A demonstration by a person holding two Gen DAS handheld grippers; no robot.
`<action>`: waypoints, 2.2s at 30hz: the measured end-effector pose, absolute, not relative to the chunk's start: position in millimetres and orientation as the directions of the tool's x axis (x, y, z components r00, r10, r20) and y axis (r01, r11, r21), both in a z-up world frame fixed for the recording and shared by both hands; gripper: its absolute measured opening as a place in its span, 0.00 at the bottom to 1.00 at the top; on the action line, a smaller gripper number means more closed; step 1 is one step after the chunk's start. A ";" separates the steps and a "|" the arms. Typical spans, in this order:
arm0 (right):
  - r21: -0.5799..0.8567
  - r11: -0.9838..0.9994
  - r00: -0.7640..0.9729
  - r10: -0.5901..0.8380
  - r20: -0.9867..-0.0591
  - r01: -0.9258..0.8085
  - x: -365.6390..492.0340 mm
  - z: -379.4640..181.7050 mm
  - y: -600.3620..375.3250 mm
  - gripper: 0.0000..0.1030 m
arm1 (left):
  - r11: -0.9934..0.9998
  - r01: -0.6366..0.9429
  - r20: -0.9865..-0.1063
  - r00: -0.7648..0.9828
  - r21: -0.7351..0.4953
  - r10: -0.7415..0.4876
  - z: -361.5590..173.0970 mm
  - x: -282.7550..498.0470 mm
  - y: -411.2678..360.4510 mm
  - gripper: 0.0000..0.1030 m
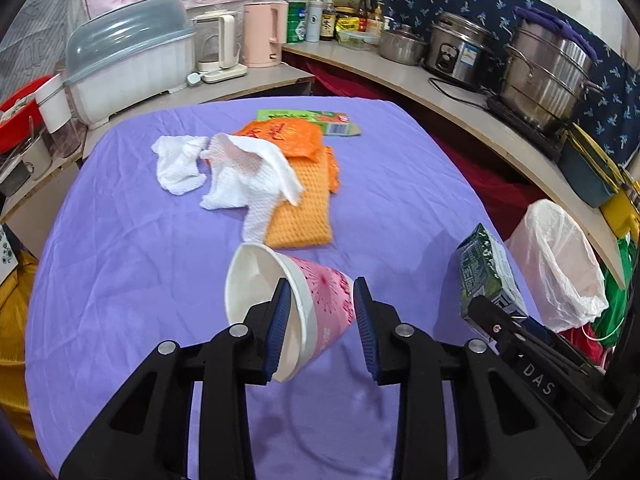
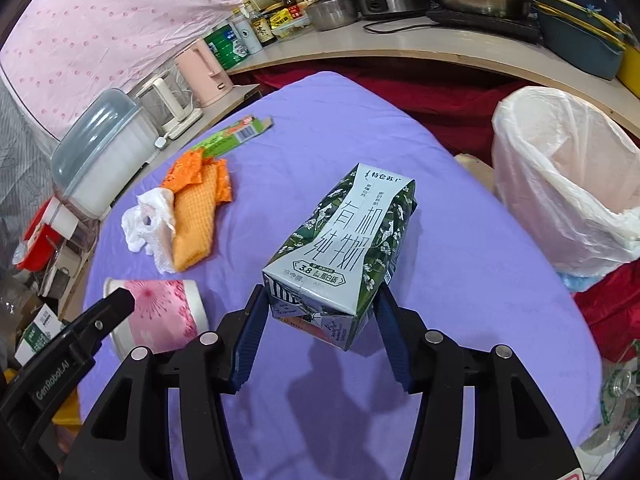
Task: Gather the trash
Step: 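Grasp the paper cup with the left gripper while the right gripper grasps the green milk carton, then carry the paper cup and green milk carton over the trash bin with both grippers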
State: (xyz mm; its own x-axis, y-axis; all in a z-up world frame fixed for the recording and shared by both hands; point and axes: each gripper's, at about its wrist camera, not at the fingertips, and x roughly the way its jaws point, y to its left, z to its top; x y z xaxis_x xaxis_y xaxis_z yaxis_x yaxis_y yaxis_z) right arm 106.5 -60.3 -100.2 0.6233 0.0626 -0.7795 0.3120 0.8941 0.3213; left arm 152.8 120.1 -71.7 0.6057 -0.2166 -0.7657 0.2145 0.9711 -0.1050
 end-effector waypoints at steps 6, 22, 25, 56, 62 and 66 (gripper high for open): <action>0.306 0.887 0.589 0.049 -0.807 0.346 80.3 -114.9 -96.9 0.51 | 0.974 0.203 -0.783 0.589 -0.098 -0.201 -83.4 146.6 112.1 0.30; 0.351 0.847 0.590 0.055 -0.805 0.399 91.2 -129.3 -107.8 0.60 | 0.994 0.091 -0.816 0.568 -0.067 -0.107 -108.8 148.4 153.4 0.75; 0.352 0.848 0.589 0.058 -0.806 0.397 91.3 -130.8 -109.0 0.55 | 0.994 0.097 -0.824 0.558 -0.050 -0.096 -115.2 147.2 153.8 0.74; 0.338 0.890 0.658 0.060 -0.751 0.304 74.3 -92.7 -112.1 0.01 | 0.956 0.240 -0.776 0.566 -0.169 -0.279 -79.0 121.4 103.7 0.03; 0.340 0.884 0.651 0.056 -0.757 0.320 69.7 -96.4 -128.9 0.07 | 0.947 0.280 -0.760 0.578 -0.158 -0.297 -67.2 122.6 76.6 0.03; 0.339 0.886 0.659 0.051 -0.750 0.318 65.5 -95.8 -131.9 0.47 | 0.945 0.286 -0.763 0.573 -0.157 -0.300 -68.0 123.4 68.9 0.03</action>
